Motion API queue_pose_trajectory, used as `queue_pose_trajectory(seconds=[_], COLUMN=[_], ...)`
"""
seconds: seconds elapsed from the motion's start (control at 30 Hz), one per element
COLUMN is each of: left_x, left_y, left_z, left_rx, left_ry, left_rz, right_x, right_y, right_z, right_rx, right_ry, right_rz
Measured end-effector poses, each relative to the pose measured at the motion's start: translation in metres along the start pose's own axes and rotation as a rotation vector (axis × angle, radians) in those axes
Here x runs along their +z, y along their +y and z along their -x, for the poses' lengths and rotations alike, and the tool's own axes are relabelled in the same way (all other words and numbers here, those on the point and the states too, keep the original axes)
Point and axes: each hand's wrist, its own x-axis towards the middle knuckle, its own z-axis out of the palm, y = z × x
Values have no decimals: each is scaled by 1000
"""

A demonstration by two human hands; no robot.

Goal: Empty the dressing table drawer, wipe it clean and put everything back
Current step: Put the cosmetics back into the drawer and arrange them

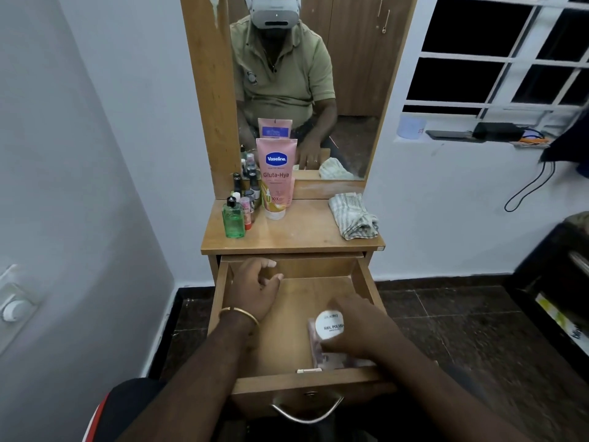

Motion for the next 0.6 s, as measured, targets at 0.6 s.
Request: queue_pose_trajectory(seconds=[0.6], left_x=[-1], left_y=[-1], left_z=[-4], left_rx=[-6], left_ry=[69], left_rz=[74], right_x=[-131], right_y=[-93], right_z=[-64], right_rx=[-210], right_ry=[509], right_rz=[-2])
